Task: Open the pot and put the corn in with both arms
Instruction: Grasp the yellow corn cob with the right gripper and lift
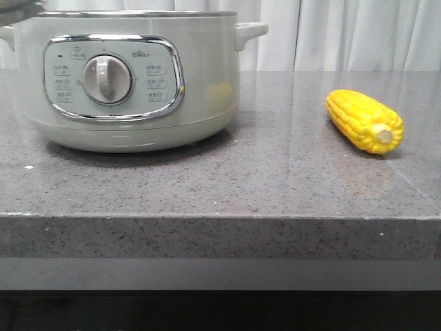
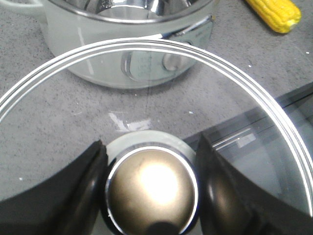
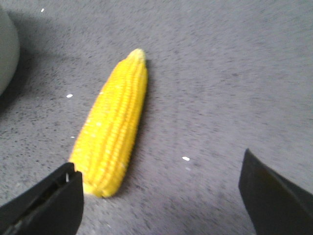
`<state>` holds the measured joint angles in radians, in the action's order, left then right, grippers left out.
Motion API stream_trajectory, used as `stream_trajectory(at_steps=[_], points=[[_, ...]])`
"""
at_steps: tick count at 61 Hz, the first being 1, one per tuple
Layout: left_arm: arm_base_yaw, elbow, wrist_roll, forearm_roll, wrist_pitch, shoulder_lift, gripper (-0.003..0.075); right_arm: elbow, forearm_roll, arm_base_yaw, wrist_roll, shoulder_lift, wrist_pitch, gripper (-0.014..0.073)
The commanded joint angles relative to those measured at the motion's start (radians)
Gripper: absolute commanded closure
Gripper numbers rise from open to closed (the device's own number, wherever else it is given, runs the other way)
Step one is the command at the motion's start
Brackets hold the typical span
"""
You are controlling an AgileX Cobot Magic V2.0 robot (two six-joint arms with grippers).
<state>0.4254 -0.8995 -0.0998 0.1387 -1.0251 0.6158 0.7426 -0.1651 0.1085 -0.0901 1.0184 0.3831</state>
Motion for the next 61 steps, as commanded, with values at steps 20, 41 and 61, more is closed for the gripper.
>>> stream_trajectory(at_steps=[20, 41, 61], points=[[0.003, 0.019, 0.004, 0.045, 0.120, -0.130, 0.0461, 0.315, -0.113, 0.096, -0.003, 0.439, -0.022, -0.0062], [0.003, 0.019, 0.004, 0.047, 0.120, -0.130, 0.0461, 0.380, -0.139, 0.096, 0.000, 0.600, -0.013, -0.0007], [0.003, 0.019, 0.004, 0.047, 0.120, -0.130, 0.0461, 0.408, -0.135, 0.096, -0.001, 0.530, -0.025, 0.0302]])
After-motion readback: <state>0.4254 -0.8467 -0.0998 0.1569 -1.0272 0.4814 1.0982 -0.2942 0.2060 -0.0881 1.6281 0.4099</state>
